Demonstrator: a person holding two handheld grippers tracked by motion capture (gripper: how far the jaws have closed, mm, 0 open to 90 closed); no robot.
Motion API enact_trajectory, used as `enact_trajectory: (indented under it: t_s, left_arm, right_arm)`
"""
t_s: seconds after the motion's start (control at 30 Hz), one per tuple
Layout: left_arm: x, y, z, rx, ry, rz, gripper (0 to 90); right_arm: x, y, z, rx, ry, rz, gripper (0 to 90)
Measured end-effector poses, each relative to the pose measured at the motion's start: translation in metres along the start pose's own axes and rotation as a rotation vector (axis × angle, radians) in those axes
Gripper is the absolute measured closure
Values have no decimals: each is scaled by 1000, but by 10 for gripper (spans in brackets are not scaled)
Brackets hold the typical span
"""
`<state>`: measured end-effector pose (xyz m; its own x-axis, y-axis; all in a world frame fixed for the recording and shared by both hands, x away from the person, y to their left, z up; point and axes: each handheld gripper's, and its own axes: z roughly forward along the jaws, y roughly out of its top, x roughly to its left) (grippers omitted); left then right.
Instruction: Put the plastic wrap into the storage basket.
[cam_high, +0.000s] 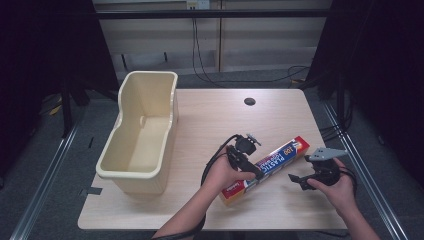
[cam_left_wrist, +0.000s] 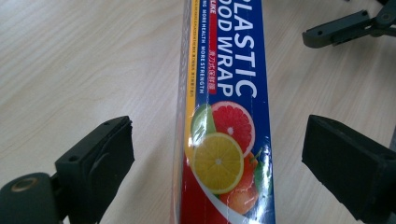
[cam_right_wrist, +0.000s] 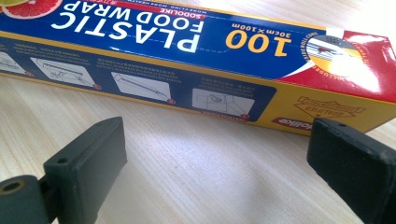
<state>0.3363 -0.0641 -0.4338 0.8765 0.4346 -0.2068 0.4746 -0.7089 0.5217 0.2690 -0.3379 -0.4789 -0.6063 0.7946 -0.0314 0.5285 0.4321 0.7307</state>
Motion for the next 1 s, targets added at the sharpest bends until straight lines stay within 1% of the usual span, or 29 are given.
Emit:
enact_trajectory:
  t_s: [0.03,0.07,0.1,0.13,0.17,0.2,0.23,0.27,0.3,0.33,0.37,0.4,0.43,0.47,0.5,0.53,0.57,0.6,0.63,0.67,0.7,0.73,0.77,0.8,0.87,0.9,0.93,0.97,1.0]
  left_arm:
    - [0,0,0,0,0,0,92]
    - [-2,3,4,11,7,8,95]
    - [-2,3,4,11,7,8,96]
    - [-3,6,8,24,8,19,94]
    - [-3,6,8,24,8,19,93]
    - [-5,8,13,17,10,14,97]
    - [-5,9,15,23,13,27,98]
    - [-6,10,17,27,7,24,101]
    - [-6,10,17,27,7,24,112]
    - [-6,10,20,20,13,28,112]
    - [-7,10,25,23,13,33,126]
    - [-7,10,25,23,13,33,133]
    - [-7,10,30,36,12,27,137]
    - [-7,10,32,46,20,35,139]
    - [-7,10,32,46,20,35,148]
    - [-5,10,35,59,25,46,154]
    - [-5,9,37,48,25,30,154]
    - [-5,9,37,48,25,30,184]
    - [-5,7,38,66,27,52,230]
    - [-5,7,38,66,27,52,236]
    - [-5,6,40,62,36,45,267]
    - [-3,6,39,85,27,54,267]
    - [-2,5,39,79,5,20,287]
    - [-2,3,38,68,1,13,345]
    - [-2,3,36,77,2,17,354]
    - [-3,3,35,79,20,29,363]
    - [-4,2,33,84,33,32,368]
    - [-3,-1,30,83,39,41,377]
    - [-2,-2,27,99,38,44,377]
  right_arm:
    - [0,0,0,-3,-1,4,47]
    - [-1,0,-1,0,2,11,47]
    - [-1,0,-1,-1,-5,13,47]
    - [-2,-1,-1,-6,-5,9,47]
    - [-2,-1,-1,-6,-5,9,47]
    - [-2,-1,-2,-6,-8,10,48]
    - [-2,-1,-2,-7,-10,13,48]
    - [-2,-1,-2,-7,-10,13,48]
    - [-2,-1,-2,-7,-10,13,48]
    - [-2,-1,-2,-5,-10,12,48]
    - [-2,-1,-2,-6,-8,9,48]
    - [-2,-1,-2,-6,-8,9,48]
    - [-2,-1,-2,-7,-8,14,48]
    - [-2,-1,-3,-11,-5,14,48]
    - [-2,-1,-3,-11,-5,14,48]
    - [-2,-1,-3,-11,-7,18,48]
    - [-2,-1,-3,-12,-6,18,48]
    - [-2,-1,-3,-12,-6,18,48]
    - [-2,-1,-3,-11,-6,14,48]
    - [-2,-1,-3,-10,-7,15,48]
    - [-2,-1,-2,-13,-4,11,48]
    - [-2,-1,-2,-13,-4,11,48]
    - [-2,0,-2,-13,-5,10,48]
    - [-2,0,-3,-12,-8,14,49]
    - [-2,0,-3,-15,-6,12,48]
    - [-2,0,-3,-14,-7,15,49]
    - [-2,-1,-3,-14,-7,17,49]
    - [-2,-1,-3,-13,-6,13,49]
    - [-2,-1,-3,-12,-6,13,49]
